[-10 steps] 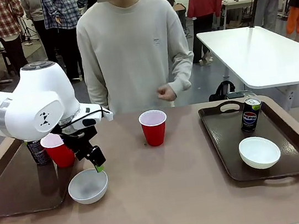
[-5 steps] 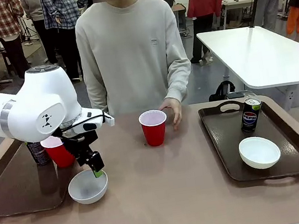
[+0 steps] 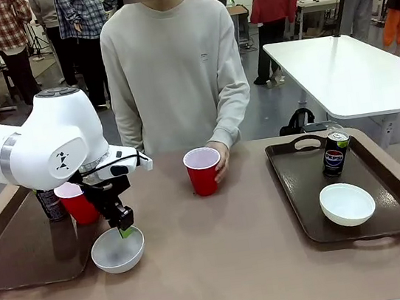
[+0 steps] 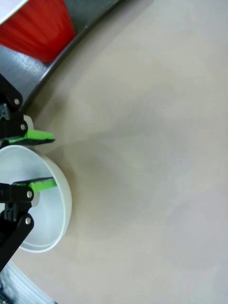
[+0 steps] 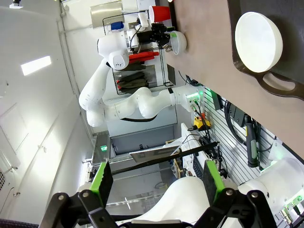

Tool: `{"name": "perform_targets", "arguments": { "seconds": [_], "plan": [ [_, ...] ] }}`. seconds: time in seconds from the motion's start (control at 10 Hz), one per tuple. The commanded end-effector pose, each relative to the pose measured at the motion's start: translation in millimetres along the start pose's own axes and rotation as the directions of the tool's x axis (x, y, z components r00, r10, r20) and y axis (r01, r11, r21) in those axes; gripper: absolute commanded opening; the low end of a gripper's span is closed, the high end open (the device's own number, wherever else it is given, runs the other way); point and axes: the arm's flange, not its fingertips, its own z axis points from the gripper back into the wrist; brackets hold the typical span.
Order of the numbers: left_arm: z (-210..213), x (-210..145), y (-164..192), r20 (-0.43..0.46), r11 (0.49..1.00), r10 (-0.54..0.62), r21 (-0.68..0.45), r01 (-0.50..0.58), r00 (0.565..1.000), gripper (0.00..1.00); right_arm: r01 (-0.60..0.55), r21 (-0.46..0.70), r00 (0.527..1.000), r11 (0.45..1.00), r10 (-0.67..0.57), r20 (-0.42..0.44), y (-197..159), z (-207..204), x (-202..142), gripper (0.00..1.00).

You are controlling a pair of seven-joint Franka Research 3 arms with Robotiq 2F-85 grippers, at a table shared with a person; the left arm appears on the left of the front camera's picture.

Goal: Prepare tableware on both trays.
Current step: Pick up a Picnic Bowl from the table and place it on a Handle tray.

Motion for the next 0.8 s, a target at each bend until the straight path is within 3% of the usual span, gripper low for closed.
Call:
{"name": "perform_targets", "arguments": {
  "seconds": [0.0, 0.4, 0.7],
  "plan": [
    [4.3, -2.4, 1.2, -0.002, 0.999, -0.024, -0.03, 0.024, 1.0, 0.0, -0.01, -0.001, 1.0, 1.0, 0.01, -0.01, -0.4, 3.0, -4.4, 1.0],
    [16.1, -13.9, -2.8, 0.0, 0.998, 0.048, -0.043, -0.047, 0.999, 0.0, -0.01, -0.001, 1.0, 1.0, 0.01, -0.01, -0.4, 3.0, -4.4, 1.0],
    [41.7, -42.8, -12.6, 0.0, 0.979, 0.109, -0.176, -0.107, 0.994, 0.0, -0.01, -0.001, 1.0, 1.0, 0.01, -0.01, -0.4, 3.0, -4.4, 1.0]
  ]
}}
